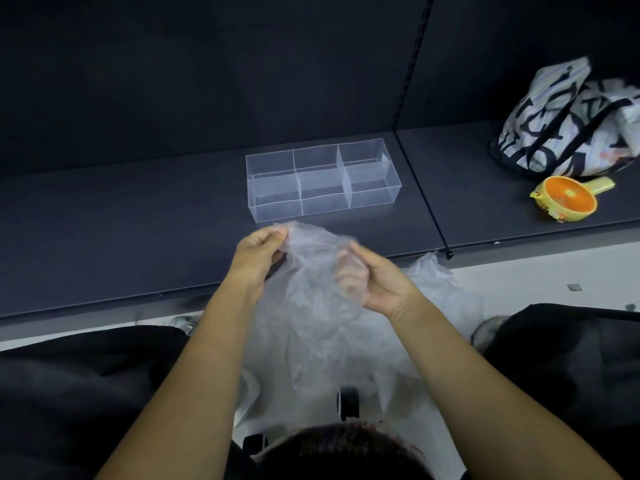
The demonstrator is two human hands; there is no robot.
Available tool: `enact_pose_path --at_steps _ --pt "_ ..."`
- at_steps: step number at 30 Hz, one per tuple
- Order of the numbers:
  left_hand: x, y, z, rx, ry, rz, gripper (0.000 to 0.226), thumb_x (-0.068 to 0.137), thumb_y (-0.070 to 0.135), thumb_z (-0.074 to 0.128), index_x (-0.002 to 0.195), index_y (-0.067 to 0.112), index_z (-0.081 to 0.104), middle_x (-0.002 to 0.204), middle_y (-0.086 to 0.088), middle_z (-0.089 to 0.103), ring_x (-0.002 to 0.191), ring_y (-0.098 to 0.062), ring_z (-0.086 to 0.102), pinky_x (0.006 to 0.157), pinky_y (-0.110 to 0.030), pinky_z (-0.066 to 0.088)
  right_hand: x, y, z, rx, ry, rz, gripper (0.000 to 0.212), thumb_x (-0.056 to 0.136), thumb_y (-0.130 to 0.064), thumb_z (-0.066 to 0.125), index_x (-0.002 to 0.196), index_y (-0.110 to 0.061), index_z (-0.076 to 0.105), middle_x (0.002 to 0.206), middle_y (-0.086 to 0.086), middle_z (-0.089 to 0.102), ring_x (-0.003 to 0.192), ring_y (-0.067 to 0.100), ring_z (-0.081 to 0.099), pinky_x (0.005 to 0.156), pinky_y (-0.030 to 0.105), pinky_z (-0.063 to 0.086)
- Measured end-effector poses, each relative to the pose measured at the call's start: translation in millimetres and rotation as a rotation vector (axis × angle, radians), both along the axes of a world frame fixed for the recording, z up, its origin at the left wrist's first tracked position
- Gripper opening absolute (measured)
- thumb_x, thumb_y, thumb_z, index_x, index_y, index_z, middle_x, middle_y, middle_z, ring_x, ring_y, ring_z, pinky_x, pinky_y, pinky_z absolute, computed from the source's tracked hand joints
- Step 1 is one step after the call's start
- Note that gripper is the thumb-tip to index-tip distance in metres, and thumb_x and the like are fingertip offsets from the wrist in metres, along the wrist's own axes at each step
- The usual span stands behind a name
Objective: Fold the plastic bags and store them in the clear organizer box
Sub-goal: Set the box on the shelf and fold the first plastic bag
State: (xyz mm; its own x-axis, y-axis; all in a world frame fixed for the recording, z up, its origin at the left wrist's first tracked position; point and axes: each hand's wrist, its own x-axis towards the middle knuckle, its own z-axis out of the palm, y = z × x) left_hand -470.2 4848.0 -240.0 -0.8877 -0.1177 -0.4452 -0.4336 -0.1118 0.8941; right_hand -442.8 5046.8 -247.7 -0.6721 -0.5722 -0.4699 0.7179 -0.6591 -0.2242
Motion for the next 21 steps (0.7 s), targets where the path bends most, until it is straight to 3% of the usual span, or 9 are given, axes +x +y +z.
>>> enact_pose_path --at_steps 2,4,9,12,15,18,20,21 --pt "-4 -3 -2 0.029 0.031 0.067 0.014 0.091 0.022 0.063 0.081 0.023 0.073 0.086 0.003 0.074 0.086 -0.012 0.067 0.08 -0.023 0.052 -9 25 2 0.135 0.048 -0.183 0.005 0.079 -0.021 0.066 0.083 -0.017 0.066 0.064 -0.007 0.052 0.055 0.007 0.044 0.065 0.019 0.036" --pt "-7 -4 -5 0.039 0.049 0.107 0.012 0.092 0.02 0.063 0.084 0.022 0.072 0.085 0.006 0.074 0.086 -0.011 0.066 0.081 -0.023 0.052 -17 52 5 0.239 0.05 -0.361 0.001 0.084 -0.02 0.063 0.084 -0.021 0.064 0.061 -0.009 0.052 0.055 0.005 0.047 0.063 0.018 0.038" --pt "-18 -7 -17 0.05 -0.003 0.188 0.012 0.093 0.022 0.061 0.088 0.023 0.072 0.091 0.004 0.074 0.091 -0.013 0.068 0.075 -0.021 0.052 -34 107 10 0.331 -0.008 -0.672 0.009 0.093 -0.019 0.059 0.084 -0.018 0.06 0.063 -0.007 0.057 0.052 0.005 0.048 0.062 0.018 0.036" --pt "-31 -8 -30 0.008 -0.101 0.205 0.01 0.094 0.025 0.06 0.093 0.02 0.069 0.101 -0.003 0.071 0.097 -0.018 0.067 0.082 -0.026 0.053 -44 106 -1 0.69 0.041 -0.434 0.009 0.093 -0.011 0.059 0.098 -0.018 0.061 0.074 -0.002 0.064 0.056 0.005 0.057 0.066 0.021 0.047" --pt "-42 -9 -44 -0.031 -0.216 0.236 0.011 0.094 0.025 0.059 0.089 0.018 0.065 0.101 -0.006 0.068 0.093 -0.019 0.065 0.087 -0.03 0.053 -50 83 -24 1.16 0.27 0.037 0.048 0.087 0.001 0.063 0.131 -0.017 0.052 0.101 0.002 0.059 0.091 0.015 0.061 0.086 0.028 0.045" --pt "-50 -14 -60 -0.048 -0.274 0.269 0.012 0.093 0.02 0.057 0.082 0.017 0.062 0.095 -0.005 0.065 0.079 -0.015 0.061 0.073 -0.025 0.053 -59 59 -41 1.393 0.498 0.244 0.078 0.078 -0.007 0.077 0.143 -0.024 0.039 0.115 0.002 0.048 0.109 0.02 0.053 0.09 0.03 0.044" --pt "-53 -17 -68 -0.058 -0.295 0.268 0.013 0.092 0.018 0.057 0.081 0.016 0.062 0.089 -0.004 0.064 0.072 -0.014 0.06 0.062 -0.023 0.05 -70 47 -51 1.534 0.623 0.272 0.074 0.075 -0.015 0.081 0.139 -0.026 0.046 0.12 0.004 0.04 0.113 0.018 0.048 0.1 0.032 0.042" --pt "-54 -19 -71 -0.056 -0.301 0.268 0.013 0.092 0.018 0.057 0.081 0.016 0.062 0.086 -0.003 0.065 0.071 -0.014 0.061 0.059 -0.022 0.049 -76 43 -54 1.597 0.664 0.255 0.062 0.074 -0.017 0.081 0.13 -0.024 0.055 0.119 0.005 0.042 0.111 0.019 0.048 0.102 0.032 0.04"
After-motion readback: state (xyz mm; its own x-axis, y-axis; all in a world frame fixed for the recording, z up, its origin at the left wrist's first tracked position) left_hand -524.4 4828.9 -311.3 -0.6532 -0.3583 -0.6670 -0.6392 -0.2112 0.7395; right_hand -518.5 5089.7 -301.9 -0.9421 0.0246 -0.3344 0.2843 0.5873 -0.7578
